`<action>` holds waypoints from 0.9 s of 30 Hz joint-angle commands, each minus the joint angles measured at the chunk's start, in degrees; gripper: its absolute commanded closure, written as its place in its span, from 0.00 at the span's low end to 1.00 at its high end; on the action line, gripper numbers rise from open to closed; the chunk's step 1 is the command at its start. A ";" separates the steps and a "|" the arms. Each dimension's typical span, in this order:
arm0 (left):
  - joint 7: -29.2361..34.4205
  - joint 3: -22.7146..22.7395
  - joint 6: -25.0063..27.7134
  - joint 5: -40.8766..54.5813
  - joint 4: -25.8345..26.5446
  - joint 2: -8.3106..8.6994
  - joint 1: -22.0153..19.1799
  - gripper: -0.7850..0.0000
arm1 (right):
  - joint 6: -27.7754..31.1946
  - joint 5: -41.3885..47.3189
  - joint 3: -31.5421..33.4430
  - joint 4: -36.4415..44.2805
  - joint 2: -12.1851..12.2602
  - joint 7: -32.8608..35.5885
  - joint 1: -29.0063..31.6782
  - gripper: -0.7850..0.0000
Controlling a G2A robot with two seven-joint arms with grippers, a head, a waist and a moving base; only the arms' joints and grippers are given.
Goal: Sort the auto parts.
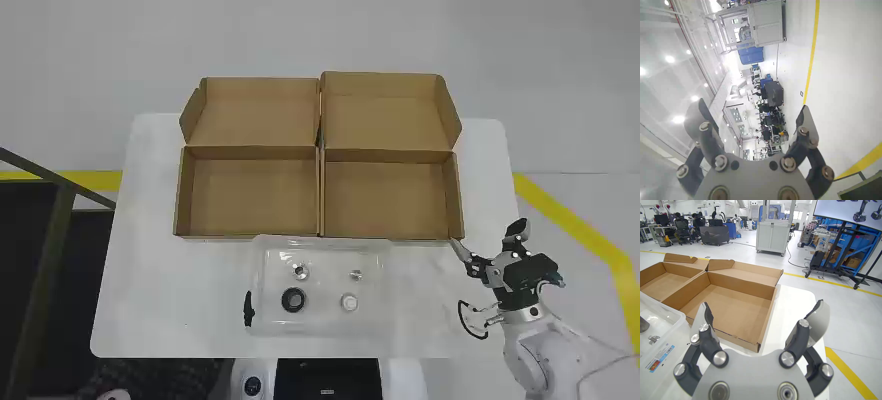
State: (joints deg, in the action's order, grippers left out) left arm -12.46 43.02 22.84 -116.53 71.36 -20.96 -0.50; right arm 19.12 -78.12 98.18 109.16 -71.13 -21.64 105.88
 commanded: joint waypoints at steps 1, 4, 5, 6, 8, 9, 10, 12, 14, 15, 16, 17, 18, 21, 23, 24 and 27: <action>0.00 0.00 0.00 0.00 0.00 0.00 0.00 0.00 | 0.00 0.00 0.00 0.00 0.00 0.00 0.00 0.00; 0.00 0.00 0.00 0.00 0.00 0.00 0.00 0.00 | 0.00 0.00 0.00 0.00 0.00 0.00 0.00 0.00; 0.00 0.00 0.00 0.00 0.00 0.00 0.00 0.00 | 0.00 0.00 0.00 0.00 0.00 0.00 0.00 0.00; 0.00 0.00 0.00 0.00 0.00 0.00 0.00 0.00 | 0.00 0.00 0.00 0.00 0.00 0.00 0.00 0.00; 0.00 0.00 0.00 0.00 0.00 0.00 0.00 0.00 | 0.00 0.00 0.00 0.00 0.00 0.00 0.00 0.00; 0.00 0.00 0.00 0.00 0.00 0.00 0.00 0.00 | 0.00 0.00 0.00 0.00 0.00 0.00 0.00 0.00; 0.00 0.00 0.00 0.00 0.00 0.00 0.00 0.00 | 0.00 0.00 0.00 0.00 0.00 0.00 0.00 0.00; 0.00 0.00 0.00 0.00 0.00 0.00 0.00 0.00 | 0.00 0.00 0.00 0.00 0.00 0.00 0.00 0.00; 0.00 0.00 0.00 0.00 0.00 0.00 0.00 0.00 | 0.00 0.00 0.00 0.00 0.00 0.00 0.00 0.00; 0.00 0.00 0.00 0.00 0.00 0.00 0.00 0.00 | 0.00 0.00 0.00 0.00 0.00 0.00 0.00 0.00; 0.00 0.00 0.00 0.00 0.00 0.00 0.00 0.00 | 0.00 0.00 0.00 0.00 0.00 0.00 0.00 0.00; 0.00 0.00 0.00 0.00 0.00 0.00 0.00 0.00 | 0.00 0.00 0.00 0.00 0.00 0.00 0.00 0.00; 0.00 0.00 0.00 0.00 0.00 0.00 0.00 0.00 | 0.00 0.00 0.00 0.00 0.00 0.00 0.00 0.00; 0.00 0.00 0.00 0.00 0.00 0.00 0.00 0.00 | 0.00 0.00 0.00 0.00 0.00 0.00 0.00 0.00; 0.00 0.00 0.00 0.00 0.00 0.00 0.00 0.00 | 0.00 0.00 0.00 0.00 0.00 0.00 0.00 0.00; 0.00 0.00 0.00 0.00 0.00 0.00 0.00 0.00 | 0.00 0.00 0.00 0.00 0.00 0.00 0.00 0.00; 0.00 0.00 0.00 0.00 0.00 0.00 0.00 0.00 | 0.57 0.05 -0.26 0.15 0.03 0.89 -0.24 0.00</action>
State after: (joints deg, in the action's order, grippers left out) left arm -12.46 43.02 22.84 -116.53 71.36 -20.96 -0.50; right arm 19.25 -78.11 98.11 109.20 -71.12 -21.49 105.83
